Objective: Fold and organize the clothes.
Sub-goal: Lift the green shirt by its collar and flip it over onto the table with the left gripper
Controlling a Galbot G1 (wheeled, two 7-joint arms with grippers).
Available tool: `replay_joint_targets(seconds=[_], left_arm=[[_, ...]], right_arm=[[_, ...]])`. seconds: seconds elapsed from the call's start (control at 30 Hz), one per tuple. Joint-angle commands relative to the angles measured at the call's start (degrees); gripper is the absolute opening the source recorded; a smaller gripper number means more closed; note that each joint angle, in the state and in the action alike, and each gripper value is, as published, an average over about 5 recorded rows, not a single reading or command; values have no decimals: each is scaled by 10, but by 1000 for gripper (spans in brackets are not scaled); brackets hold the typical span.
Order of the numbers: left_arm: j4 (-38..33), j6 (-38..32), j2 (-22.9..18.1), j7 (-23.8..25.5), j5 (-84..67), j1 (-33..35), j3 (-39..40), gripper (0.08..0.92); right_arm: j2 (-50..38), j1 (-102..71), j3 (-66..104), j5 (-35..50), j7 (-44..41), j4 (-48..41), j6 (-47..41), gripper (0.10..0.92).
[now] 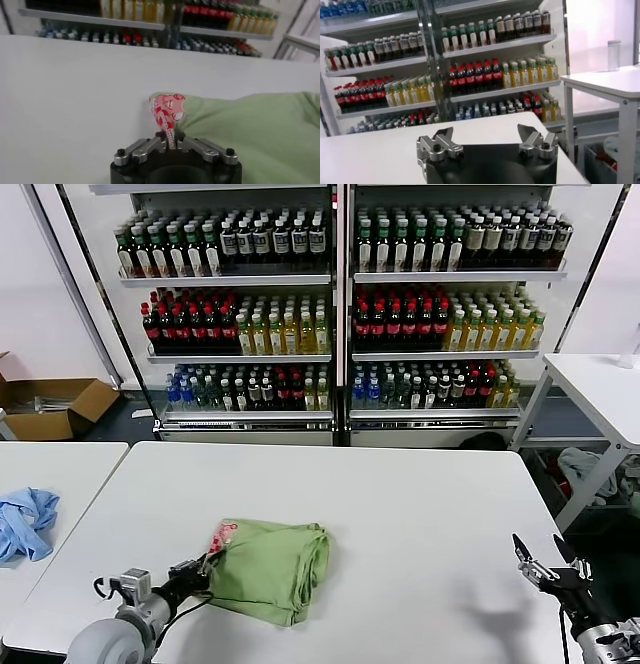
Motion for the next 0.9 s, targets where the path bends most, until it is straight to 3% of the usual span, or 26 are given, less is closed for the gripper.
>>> replay_joint_targets(seconds=[0.03,0.27,0.43,0.7,0.9], left_arm=[[-21,-15,-8,-90,-92,54,-221,115],[24,-13,51,-132,-84,56,-372,115],[3,-9,71,-137,-47,43,-373,115],[-120,2,31,-177,3,-5,-213,115],[-172,15,9,-210,62,-66,48,115]], right_arm=[[-2,2,5,6,0,-2,1,823],[-4,6,-6,6,-1,-1,3,823],[-3,5,-11,5,-1,1,5,823],[2,-7,-1,5,-5,14,10,823],[8,-14,9,4,-5,26,10,823]])
